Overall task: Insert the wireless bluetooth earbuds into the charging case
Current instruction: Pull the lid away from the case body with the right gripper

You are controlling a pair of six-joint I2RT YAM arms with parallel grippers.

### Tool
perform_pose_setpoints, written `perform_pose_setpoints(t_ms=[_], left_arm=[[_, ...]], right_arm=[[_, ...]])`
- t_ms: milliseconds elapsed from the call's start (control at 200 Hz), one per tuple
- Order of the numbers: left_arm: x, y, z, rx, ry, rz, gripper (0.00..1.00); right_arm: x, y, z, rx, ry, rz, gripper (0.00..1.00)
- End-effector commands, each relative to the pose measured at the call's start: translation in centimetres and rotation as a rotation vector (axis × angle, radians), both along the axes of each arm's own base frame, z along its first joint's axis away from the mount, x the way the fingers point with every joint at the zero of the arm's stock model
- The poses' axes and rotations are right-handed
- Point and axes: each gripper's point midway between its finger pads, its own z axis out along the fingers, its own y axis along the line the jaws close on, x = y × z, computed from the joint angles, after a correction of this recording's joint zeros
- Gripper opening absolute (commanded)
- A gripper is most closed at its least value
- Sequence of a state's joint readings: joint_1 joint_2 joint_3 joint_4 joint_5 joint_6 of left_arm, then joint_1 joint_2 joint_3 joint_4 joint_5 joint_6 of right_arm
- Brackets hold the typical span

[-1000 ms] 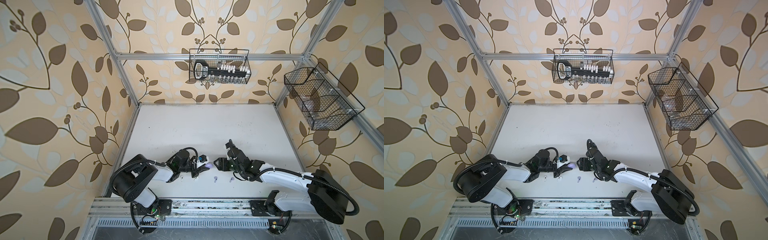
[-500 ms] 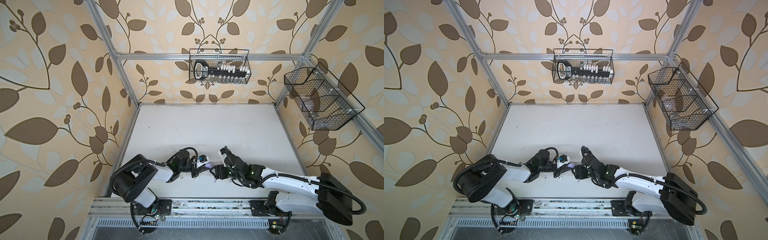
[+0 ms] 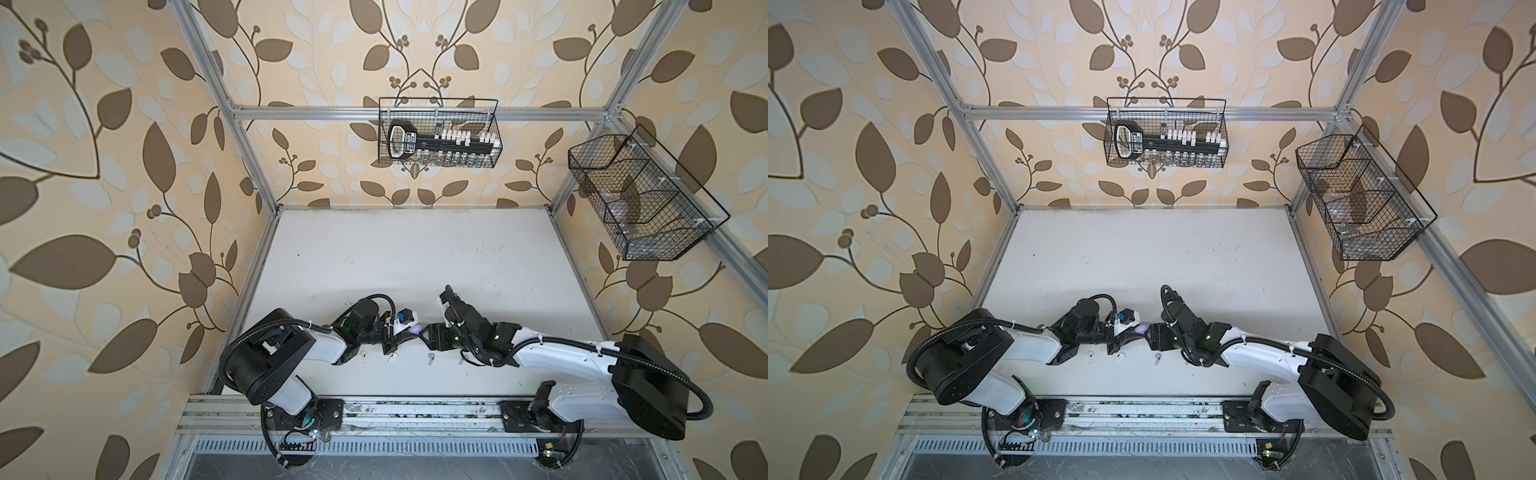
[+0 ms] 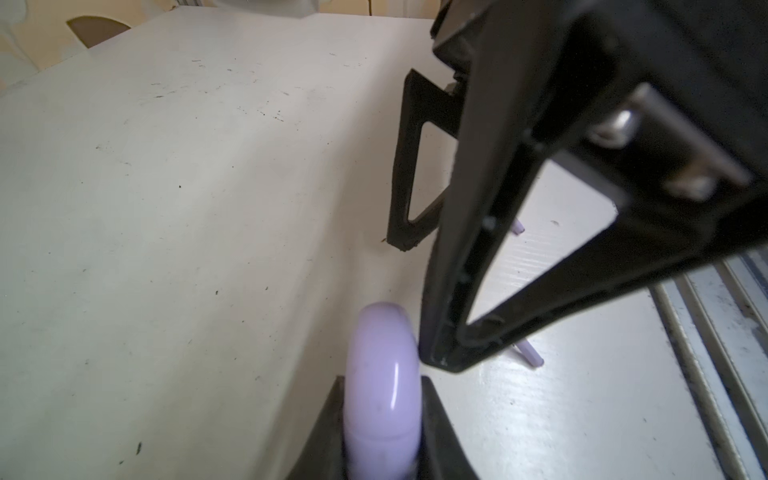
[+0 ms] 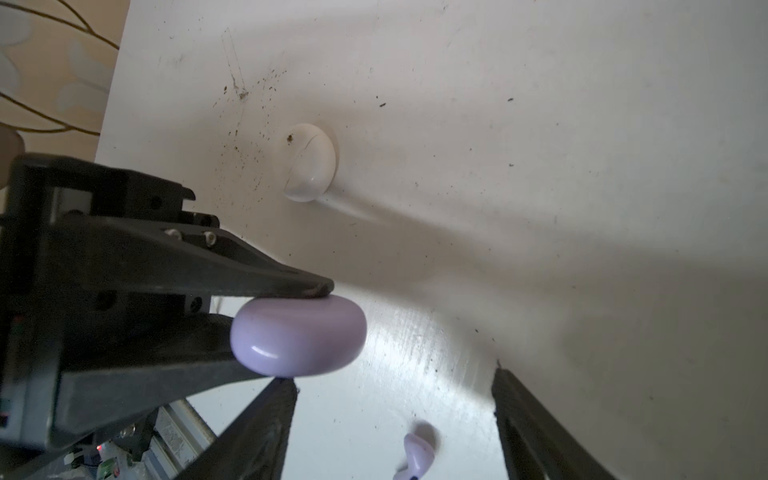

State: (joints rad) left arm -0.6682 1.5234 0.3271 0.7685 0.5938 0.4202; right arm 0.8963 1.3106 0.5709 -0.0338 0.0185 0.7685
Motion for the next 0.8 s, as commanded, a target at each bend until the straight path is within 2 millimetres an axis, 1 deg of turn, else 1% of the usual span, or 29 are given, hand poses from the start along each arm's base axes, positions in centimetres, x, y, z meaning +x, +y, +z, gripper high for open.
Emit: perform_pose_setpoints(t_ms=[0, 360, 675, 800], left_arm=[[-0.5, -0.7, 1.3, -0.039, -0.046, -0.05, 0.0], [-0.6, -0.7, 1.3, -0.039, -0.048, -0.053, 0.0], [-0.4, -0.7, 1.5, -0.041, -0.05, -0.045, 0.0], [-0.2, -0.7, 1.7, -0.048, -0.052, -0.027, 0.0]], right_arm=[[1.1, 0.8, 1.2, 0.032, -0.037, -0.009, 0.75], [3.1, -0.2, 2.1, 0.053, -0.055, -0.043, 0.75], [3.1, -0.2, 2.6, 0.061, -0.066, -0.045, 0.75], [2.7, -0.8, 3.1, 0.048, -0.074, -0.046, 0.75]])
